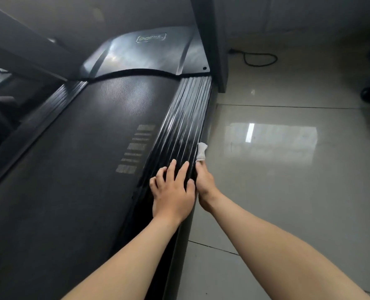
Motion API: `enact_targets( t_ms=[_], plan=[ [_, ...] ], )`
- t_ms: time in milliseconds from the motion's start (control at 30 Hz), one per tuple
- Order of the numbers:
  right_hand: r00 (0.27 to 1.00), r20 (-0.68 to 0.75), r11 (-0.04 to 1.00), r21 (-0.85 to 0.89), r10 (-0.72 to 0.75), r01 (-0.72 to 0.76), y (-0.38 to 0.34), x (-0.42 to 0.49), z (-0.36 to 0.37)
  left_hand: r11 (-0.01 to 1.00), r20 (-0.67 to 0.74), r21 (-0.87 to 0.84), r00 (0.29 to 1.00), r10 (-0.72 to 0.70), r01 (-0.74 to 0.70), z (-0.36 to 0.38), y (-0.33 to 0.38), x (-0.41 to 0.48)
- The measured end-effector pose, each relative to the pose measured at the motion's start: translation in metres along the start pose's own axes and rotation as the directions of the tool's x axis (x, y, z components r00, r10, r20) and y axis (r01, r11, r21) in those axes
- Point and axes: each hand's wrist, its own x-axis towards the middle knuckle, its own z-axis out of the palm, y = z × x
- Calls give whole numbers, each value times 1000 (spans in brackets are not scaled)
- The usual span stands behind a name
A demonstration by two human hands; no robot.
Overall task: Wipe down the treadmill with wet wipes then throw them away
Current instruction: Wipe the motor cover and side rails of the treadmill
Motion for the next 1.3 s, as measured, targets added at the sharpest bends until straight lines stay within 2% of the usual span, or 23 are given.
enact_targets(
  t_ms=[133, 233, 367, 467, 567, 667, 800, 900, 967, 1033, 1133, 1300],
  plan=[
    [981, 26, 980, 56, 191, -192, 27, 8, -9, 1000, -7, -9, 1000, 11, -11, 0, -3, 0],
    [938, 49, 937, 55, 344, -346, 49, 0, -14, 1000, -19, -18, 1000, 15, -16, -1, -3, 0],
    [901, 71, 901, 38, 428, -431, 58, -7, -15, 999, -23, -35, 1000, 14, -15, -2, -3, 0],
    [937, 42, 934, 73, 346, -349, 43, -3, -11, 999, -26, -42, 1000, 11, -12, -1, -3, 0],
    [987, 6, 977, 141, 163, -163, 10, 4, -3, 999, -29, -48, 1000, 9, -10, 0, -3, 0],
    [1000, -4, 994, 104, -19, 19, -18, 12, 2, 998, -38, -63, 999, 11, -13, -1, -3, 0],
    [975, 50, 962, -159, -217, 222, -50, 29, 7, 994, -66, -112, 998, -10, 2, 0, -3, 0],
    [951, 127, 822, -479, -281, 307, -59, 42, 11, 992, -82, -127, 996, -18, 7, 1, -4, 1],
    [933, 165, 746, -562, -321, 356, -48, 41, 7, 986, -83, -167, 996, -26, 12, 1, -4, 2],
    [909, 193, 735, -538, -369, 413, -33, 31, 0, 980, -92, -198, 995, -39, 20, -1, -3, 1],
    [876, 183, 775, -411, -446, 481, -9, 8, -2, 977, -110, -213, 993, -51, 27, -1, -2, 0],
    [954, 6, 946, -127, -301, 299, 14, -19, 20, 972, -108, -235, 993, -53, 26, 0, -3, 0]
  ],
)
